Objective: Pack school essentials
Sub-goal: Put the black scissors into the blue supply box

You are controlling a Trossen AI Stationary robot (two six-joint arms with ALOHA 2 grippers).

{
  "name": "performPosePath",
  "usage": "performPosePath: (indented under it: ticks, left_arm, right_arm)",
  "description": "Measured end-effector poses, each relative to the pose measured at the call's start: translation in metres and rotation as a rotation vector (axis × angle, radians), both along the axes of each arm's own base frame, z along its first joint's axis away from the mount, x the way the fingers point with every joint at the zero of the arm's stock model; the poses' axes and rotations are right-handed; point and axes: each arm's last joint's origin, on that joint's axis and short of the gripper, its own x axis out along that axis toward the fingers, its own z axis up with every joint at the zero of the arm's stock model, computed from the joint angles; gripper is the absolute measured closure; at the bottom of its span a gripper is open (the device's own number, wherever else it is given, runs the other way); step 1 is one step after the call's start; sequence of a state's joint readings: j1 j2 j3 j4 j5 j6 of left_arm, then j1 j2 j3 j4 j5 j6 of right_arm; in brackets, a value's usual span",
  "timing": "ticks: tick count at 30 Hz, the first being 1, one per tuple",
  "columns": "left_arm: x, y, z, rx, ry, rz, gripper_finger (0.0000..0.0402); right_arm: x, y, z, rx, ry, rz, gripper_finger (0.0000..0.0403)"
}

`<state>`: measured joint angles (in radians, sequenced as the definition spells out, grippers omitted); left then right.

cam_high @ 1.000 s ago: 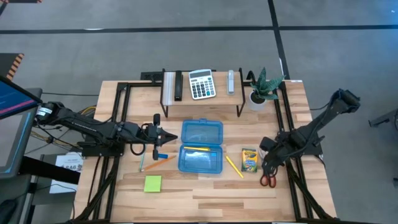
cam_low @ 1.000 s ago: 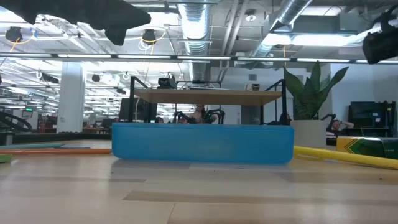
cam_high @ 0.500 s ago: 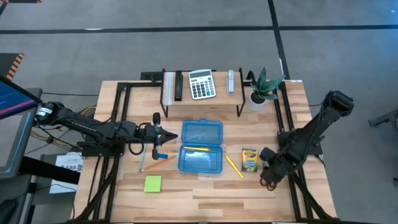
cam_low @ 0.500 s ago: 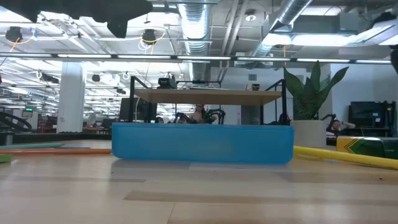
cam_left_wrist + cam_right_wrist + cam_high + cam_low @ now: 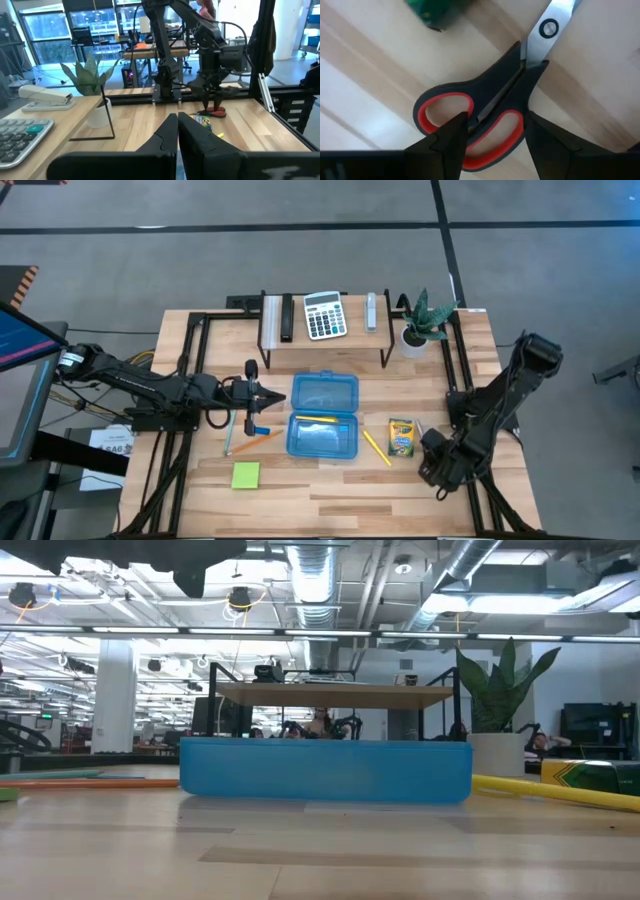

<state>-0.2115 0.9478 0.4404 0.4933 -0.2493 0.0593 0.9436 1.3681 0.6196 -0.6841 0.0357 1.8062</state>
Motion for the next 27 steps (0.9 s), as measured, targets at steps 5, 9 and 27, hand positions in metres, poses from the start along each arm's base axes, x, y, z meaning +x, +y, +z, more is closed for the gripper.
performPosePath:
  ticks: [5, 9, 27]
  left_arm:
    - [0.0, 0.0, 0.0, -0.021, -0.001, 0.0, 0.04]
    - [0.0, 0.0, 0.0, -0.054, -0.002, 0.0, 0.04]
    - [0.0, 0.0, -0.003, -0.106, 0.03, 0.003, 0.04]
  right_arm:
    - [0.003, 0.003, -0.004, 0.007, -0.004, -0.003, 0.0184]
    - [0.002, 0.001, -0.003, 0.0, 0.001, -0.005, 0.0184]
    - [-0.008, -0.016, 0.018, 0.01, 0.01, -0.018, 0.0184]
